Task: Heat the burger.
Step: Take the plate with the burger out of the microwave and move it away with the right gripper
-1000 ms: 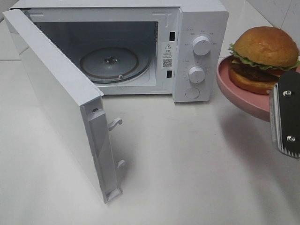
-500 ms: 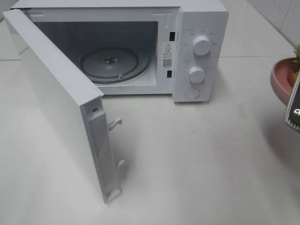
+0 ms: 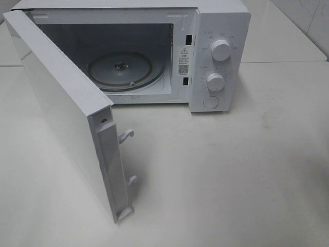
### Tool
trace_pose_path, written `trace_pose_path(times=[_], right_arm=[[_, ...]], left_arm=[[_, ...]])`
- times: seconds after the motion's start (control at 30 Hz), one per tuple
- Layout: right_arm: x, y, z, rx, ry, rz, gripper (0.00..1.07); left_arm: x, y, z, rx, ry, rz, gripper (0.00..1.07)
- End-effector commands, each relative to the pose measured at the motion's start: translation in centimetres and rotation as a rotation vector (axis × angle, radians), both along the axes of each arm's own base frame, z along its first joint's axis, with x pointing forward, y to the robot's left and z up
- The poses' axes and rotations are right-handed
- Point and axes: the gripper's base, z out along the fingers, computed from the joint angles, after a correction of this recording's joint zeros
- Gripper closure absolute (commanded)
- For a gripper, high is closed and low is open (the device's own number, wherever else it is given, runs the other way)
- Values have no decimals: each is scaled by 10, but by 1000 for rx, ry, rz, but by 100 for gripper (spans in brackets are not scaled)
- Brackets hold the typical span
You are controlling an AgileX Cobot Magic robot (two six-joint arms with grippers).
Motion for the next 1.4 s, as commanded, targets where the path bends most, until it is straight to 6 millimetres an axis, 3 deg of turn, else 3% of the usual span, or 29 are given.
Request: trace_pose_path(times=[0.03, 0.2, 0.27, 0.37, 0.7, 1.4], right_arm=[[1, -5, 7, -28, -64, -57, 107], [1, -6, 4, -21, -69, -90, 107], [1, -5, -11, -50, -32, -130, 107], [2, -4, -15, -49, -30, -150, 107], [24, 12, -45, -36, -41, -277, 107], [54, 31, -110, -92, -13, -318, 107]], left_arm=[[-3, 0, -1, -10, -15, 3, 6], [-3, 0, -1, -10, -15, 3, 6], [-3, 0, -1, -10, -15, 3, 6], [-3, 0, -1, -10, -15, 3, 6], [-3, 0, -1, -10, -15, 3, 6], [-3, 0, -1, -10, -15, 3, 6]])
